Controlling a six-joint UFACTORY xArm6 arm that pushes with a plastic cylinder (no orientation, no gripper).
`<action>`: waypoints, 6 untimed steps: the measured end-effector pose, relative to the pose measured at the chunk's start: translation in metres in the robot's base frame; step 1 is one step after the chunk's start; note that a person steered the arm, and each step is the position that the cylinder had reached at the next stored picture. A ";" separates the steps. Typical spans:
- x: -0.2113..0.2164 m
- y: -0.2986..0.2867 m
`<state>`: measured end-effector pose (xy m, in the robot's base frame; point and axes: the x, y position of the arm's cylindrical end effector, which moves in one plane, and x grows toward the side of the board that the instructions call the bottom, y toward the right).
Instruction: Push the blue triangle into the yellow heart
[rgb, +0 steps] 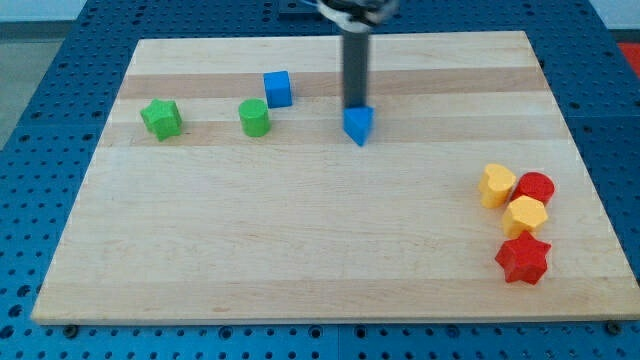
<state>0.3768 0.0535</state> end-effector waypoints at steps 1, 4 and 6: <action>0.032 0.019; 0.098 0.042; 0.041 0.003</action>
<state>0.4174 0.0560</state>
